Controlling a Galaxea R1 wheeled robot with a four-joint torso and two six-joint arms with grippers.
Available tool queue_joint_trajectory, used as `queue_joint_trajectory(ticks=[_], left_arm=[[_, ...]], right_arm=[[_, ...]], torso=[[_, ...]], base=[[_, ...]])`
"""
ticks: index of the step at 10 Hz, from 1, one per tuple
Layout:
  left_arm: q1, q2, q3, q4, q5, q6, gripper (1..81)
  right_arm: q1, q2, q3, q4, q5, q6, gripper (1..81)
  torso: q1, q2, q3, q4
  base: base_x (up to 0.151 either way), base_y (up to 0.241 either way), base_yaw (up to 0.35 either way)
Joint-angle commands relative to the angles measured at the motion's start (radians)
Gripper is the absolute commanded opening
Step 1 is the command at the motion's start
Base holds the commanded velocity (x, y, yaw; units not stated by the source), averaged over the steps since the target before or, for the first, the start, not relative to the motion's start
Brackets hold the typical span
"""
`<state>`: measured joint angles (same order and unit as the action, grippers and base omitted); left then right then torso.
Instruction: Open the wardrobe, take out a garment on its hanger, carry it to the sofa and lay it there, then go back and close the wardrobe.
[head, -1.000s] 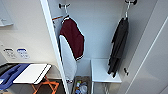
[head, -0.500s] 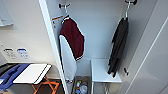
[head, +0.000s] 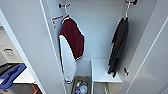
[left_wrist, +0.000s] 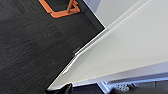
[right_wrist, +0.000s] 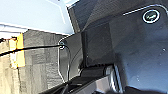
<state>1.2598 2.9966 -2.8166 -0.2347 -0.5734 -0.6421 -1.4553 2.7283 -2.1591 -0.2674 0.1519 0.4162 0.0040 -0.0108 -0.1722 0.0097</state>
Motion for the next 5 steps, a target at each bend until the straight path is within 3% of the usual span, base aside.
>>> queue_joint_trajectory(ticks=[1,2,3,5], left_arm=[[-0.013,-0.020,0.002,0.061,0.033,0.036,81.1],[0.002,-0.031,0.005,0.273,0.063,0.079,81.1],[0.013,-0.066,0.026,0.505,0.070,0.066,81.1],[0.031,-0.160,0.142,0.871,0.125,-0.004,81.1]], right_arm=[[0.040,-0.003,0.019,-0.018,-0.046,-0.007,81.1],[0.042,0.001,0.015,-0.018,-0.046,-0.010,81.1],[0.040,0.006,0.001,-0.018,-0.046,-0.013,81.1],[0.042,0.033,-0.052,-0.029,-0.097,-0.013,81.1]], torso=[[0.000,0.000,0.000,0.000],[0.000,0.000,0.000,0.000],[0.000,0.000,0.000,0.000],[0.000,0.000,0.000,0.000]], base=[[0.000,0.000,0.000],[0.000,0.000,0.000],[0.000,0.000,0.000],[0.000,0.000,0.000]])
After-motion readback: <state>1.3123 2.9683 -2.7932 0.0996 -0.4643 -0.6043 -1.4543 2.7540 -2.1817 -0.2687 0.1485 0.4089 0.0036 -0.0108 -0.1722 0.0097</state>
